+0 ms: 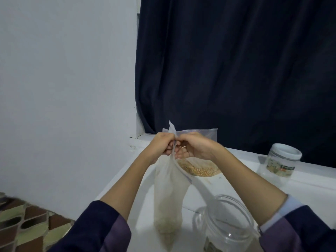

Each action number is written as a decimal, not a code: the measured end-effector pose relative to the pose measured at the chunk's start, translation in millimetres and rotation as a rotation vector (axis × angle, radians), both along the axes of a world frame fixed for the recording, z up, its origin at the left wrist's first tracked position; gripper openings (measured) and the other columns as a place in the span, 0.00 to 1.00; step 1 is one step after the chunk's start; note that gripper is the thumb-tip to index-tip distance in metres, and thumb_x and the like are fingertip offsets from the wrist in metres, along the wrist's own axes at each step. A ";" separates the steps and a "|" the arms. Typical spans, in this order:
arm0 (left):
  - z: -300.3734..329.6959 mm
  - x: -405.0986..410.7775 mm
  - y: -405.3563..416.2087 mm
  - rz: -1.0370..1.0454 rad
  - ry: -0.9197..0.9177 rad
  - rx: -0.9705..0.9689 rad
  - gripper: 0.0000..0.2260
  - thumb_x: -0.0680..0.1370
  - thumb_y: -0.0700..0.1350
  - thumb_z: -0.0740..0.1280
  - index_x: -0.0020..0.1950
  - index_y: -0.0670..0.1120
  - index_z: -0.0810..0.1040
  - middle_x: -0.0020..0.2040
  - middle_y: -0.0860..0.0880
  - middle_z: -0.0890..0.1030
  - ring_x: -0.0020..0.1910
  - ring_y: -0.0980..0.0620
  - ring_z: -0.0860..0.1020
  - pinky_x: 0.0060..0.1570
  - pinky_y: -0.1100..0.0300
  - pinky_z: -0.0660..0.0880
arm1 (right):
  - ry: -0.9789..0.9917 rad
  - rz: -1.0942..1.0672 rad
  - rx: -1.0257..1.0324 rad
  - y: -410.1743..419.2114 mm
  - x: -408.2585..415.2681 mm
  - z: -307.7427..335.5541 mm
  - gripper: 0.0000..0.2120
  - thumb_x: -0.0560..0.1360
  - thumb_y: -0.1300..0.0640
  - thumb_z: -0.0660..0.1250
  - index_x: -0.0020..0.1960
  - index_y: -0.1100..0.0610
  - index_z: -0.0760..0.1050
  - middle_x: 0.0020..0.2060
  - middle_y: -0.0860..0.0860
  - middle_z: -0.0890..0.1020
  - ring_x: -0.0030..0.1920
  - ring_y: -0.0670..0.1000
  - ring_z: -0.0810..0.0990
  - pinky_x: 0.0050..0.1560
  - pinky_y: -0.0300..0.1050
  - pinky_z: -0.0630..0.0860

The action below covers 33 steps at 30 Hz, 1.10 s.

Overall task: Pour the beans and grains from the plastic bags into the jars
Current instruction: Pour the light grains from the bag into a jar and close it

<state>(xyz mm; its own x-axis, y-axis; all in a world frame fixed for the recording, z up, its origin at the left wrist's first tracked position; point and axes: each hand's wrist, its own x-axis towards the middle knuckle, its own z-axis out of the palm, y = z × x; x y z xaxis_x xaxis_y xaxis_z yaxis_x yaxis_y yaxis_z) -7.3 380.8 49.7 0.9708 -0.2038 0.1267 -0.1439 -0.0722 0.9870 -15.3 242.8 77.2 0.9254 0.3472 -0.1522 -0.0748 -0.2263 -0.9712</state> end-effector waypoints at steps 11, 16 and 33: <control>-10.5 1.9 19.0 -0.131 0.035 0.212 0.16 0.77 0.35 0.59 0.29 0.44 0.73 0.29 0.47 0.70 0.26 0.54 0.71 0.36 0.59 0.73 | -0.042 -0.118 -0.147 5.7 4.6 -7.3 0.09 0.72 0.72 0.64 0.34 0.66 0.77 0.30 0.57 0.81 0.31 0.48 0.81 0.38 0.38 0.81; -11.6 0.8 15.6 -0.075 -0.012 0.270 0.13 0.77 0.34 0.59 0.33 0.41 0.73 0.31 0.44 0.75 0.26 0.56 0.75 0.37 0.62 0.77 | -0.171 -0.236 -0.247 16.1 0.2 -8.7 0.18 0.70 0.73 0.64 0.24 0.61 0.70 0.19 0.51 0.76 0.23 0.45 0.78 0.32 0.35 0.78; -2.9 -17.4 32.1 0.058 -0.022 0.545 0.12 0.77 0.39 0.63 0.33 0.43 0.71 0.34 0.47 0.82 0.32 0.50 0.80 0.33 0.65 0.73 | -0.219 -0.271 -0.627 4.0 6.6 -10.4 0.04 0.72 0.67 0.70 0.46 0.68 0.78 0.35 0.60 0.82 0.36 0.56 0.85 0.41 0.48 0.83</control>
